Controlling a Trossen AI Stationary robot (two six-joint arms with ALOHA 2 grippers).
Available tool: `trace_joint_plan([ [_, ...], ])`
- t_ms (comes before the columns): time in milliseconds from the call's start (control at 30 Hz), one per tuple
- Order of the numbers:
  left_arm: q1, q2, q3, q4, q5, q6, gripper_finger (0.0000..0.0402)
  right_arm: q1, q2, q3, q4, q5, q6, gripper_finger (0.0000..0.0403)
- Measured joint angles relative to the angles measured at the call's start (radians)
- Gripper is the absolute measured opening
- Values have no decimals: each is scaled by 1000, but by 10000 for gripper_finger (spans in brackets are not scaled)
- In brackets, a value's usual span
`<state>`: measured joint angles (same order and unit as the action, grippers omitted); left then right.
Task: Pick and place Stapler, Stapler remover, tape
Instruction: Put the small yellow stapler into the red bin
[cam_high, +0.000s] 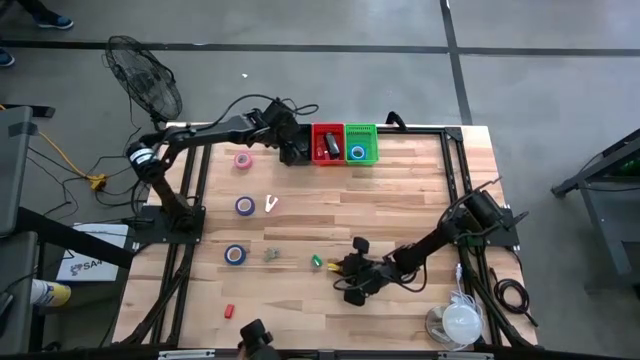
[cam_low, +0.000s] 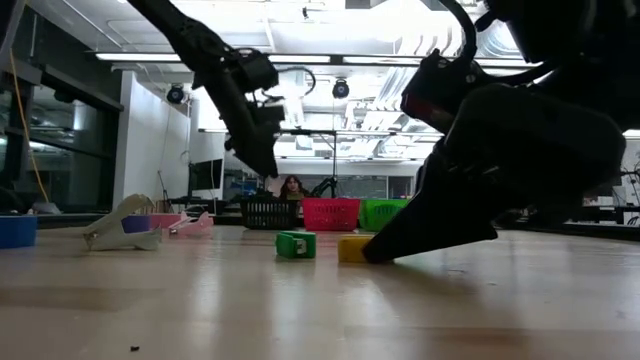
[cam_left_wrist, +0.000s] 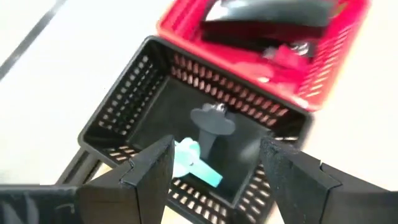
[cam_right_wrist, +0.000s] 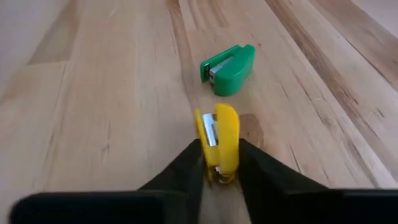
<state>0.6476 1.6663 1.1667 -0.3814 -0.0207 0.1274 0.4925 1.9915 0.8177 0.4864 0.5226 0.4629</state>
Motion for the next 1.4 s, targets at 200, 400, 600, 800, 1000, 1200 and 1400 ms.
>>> trace_joint_plan([
  [200, 0, -81, -14, -64, 101, 8, 234, -36, -20, -1, 3, -25, -61, 41],
  [400, 0, -193, -118, -50, 166, 7, 234, -102, -95, -1, -39, -59, -127, 41],
  [600, -2, -349, -300, 66, 347, -8, 234, -206, -195, -1, -153, -65, -220, 41],
  [800, -5, -533, -536, 321, 515, -57, 234, -394, -264, -1, -144, -113, -378, 41],
  [1000, -62, -694, -732, 522, 495, -98, 234, -606, -266, 0, -44, -217, -449, 41],
  [1200, -192, -785, -875, 741, 334, -140, 234, -772, -266, 0, 54, -276, -416, 41],
  [1400, -311, -794, -919, 828, 152, -132, 234, -869, -239, 29, 101, -325, -403, 41],
])
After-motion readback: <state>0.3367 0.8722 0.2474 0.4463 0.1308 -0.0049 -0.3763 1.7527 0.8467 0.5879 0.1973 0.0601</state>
